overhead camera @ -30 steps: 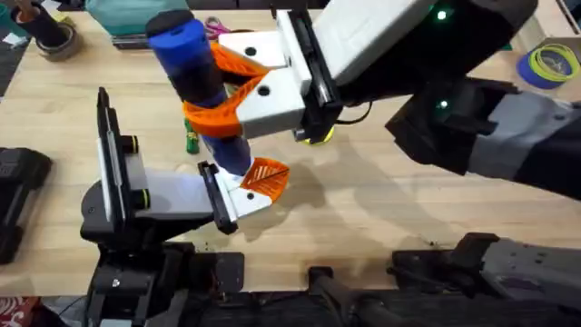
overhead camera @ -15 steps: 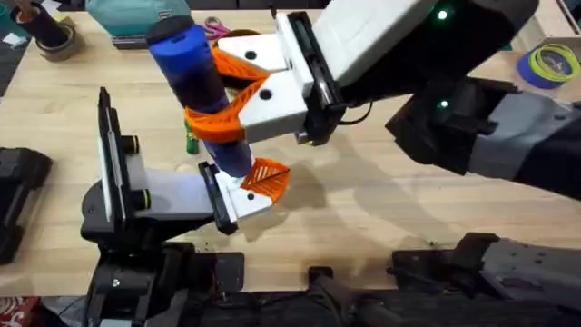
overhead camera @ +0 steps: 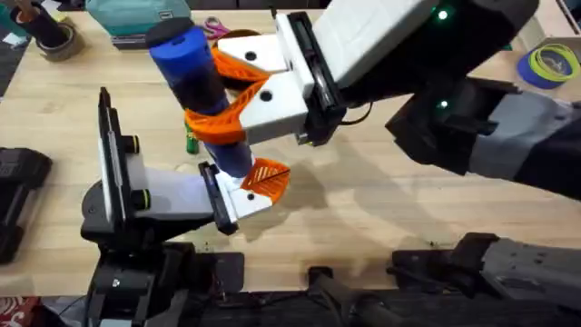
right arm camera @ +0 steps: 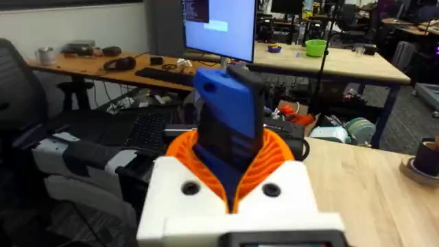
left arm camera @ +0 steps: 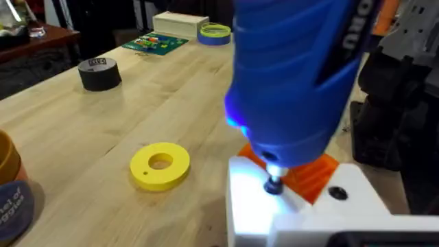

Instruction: Pick up the gripper from the table and insert it into the empty holder that is missing its gripper. Then pick up a screw, insert it into the mounting hole, and use the screwdriver to tighten it. Finally, clean up the table by picking up the vegetable and placing it into the bucket.

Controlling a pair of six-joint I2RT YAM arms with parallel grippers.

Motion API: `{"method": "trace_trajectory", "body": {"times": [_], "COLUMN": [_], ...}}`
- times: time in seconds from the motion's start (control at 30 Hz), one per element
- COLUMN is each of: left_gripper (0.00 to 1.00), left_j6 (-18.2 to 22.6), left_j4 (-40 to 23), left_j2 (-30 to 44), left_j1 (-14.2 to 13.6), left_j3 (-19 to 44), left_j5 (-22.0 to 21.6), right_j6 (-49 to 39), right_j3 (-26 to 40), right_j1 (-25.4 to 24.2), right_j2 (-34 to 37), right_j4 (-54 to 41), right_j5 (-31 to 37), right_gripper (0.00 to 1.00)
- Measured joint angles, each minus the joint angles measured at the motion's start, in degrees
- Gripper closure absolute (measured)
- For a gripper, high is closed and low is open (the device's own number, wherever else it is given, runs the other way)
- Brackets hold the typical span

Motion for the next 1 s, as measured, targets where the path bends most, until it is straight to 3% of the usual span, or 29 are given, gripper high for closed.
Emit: {"method": "trace_trajectory", "body": {"times": [1.0], "left_gripper": [0.985], "left_j6": [0.0], "left_j4": [0.0], "left_j2": [0.0], "left_j1": [0.0], "left_j3": [0.0], "left_j5": [-0.2], "right_j6": [-1.7], "right_j3": [0.0], "right_j1": [2.3], "right_j2": [0.0], "right_j4": [-0.4], "right_j5": [4.2], "right_gripper": [0.979]}}
